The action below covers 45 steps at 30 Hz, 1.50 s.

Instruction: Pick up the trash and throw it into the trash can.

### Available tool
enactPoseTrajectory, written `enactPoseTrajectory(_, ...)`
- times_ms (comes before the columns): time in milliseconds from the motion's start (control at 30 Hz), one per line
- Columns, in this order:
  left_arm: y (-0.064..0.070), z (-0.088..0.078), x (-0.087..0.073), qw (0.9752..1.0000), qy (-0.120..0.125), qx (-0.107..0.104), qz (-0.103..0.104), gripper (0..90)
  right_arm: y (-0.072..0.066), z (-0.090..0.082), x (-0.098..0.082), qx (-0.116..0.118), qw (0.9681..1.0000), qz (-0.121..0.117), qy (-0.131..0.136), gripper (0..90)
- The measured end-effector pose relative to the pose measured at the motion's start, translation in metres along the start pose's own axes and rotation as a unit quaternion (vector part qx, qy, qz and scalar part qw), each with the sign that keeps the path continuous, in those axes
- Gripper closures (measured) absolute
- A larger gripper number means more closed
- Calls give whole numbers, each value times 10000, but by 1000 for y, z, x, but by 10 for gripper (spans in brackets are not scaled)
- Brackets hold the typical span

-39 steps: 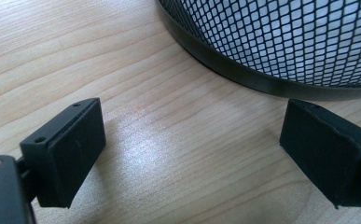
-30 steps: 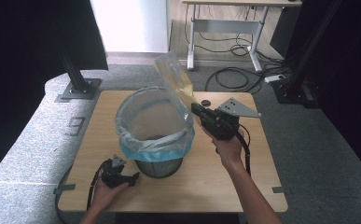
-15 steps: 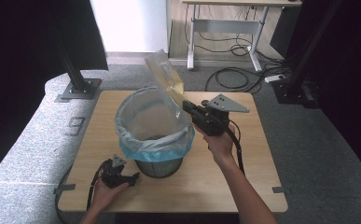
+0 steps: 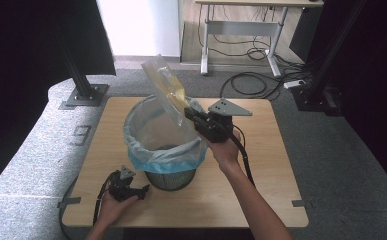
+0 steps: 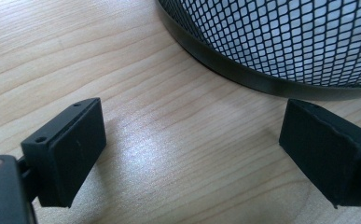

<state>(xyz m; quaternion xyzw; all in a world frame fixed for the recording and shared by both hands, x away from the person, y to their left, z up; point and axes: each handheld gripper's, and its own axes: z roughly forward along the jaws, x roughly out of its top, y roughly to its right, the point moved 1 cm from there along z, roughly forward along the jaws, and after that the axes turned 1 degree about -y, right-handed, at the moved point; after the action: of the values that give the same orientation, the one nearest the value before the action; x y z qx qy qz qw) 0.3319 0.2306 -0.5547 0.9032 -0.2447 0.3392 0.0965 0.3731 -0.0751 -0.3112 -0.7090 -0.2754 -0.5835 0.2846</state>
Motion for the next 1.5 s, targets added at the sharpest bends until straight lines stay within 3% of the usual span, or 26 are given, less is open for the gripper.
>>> enactPoseTrajectory(533, 0, 0, 0, 10000, -13, 7, 22, 70, -12, 22, 2, 139, 9998, -69, -144, 843)
enactPoseTrajectory(567, 0, 0, 0, 10000, -14, 7, 22, 70, -12, 23, 1, 147, 9997, -65, -163, 822)
enactPoseTrajectory(633, 0, 0, 0, 10000, -14, 6, 22, 69, -11, 24, 0, 41, 9997, -128, -200, 626)
enactPoseTrajectory(667, 0, 0, 0, 10000, -14, 6, 22, 69, -11, 24, 0, 41, 9997, -128, -200, 626)
enactPoseTrajectory(700, 0, 0, 0, 10000, -14, 6, 24, 69, -12, 23, 0, -142, 9995, -200, -195, 499)
enactPoseTrajectory(733, 0, 0, 0, 10000, -2, 11, 8, 69, -13, 21, -1, -509, 9978, -376, -209, 369)
enactPoseTrajectory(867, 0, 0, 0, 10000, 0, 5, 8, 69, -9, 12, -3, -549, 9976, -297, -305, 321)
enactPoseTrajectory(1167, 0, 0, 0, 10000, 0, 5, 9, 70, 2, -16, -15, -609, 9973, -295, -281, 302)
enactPoseTrajectory(1500, 0, 0, 0, 10000, 2, 7, 4, 70, 22, -49, -36, -764, 9969, -125, -170, 303)
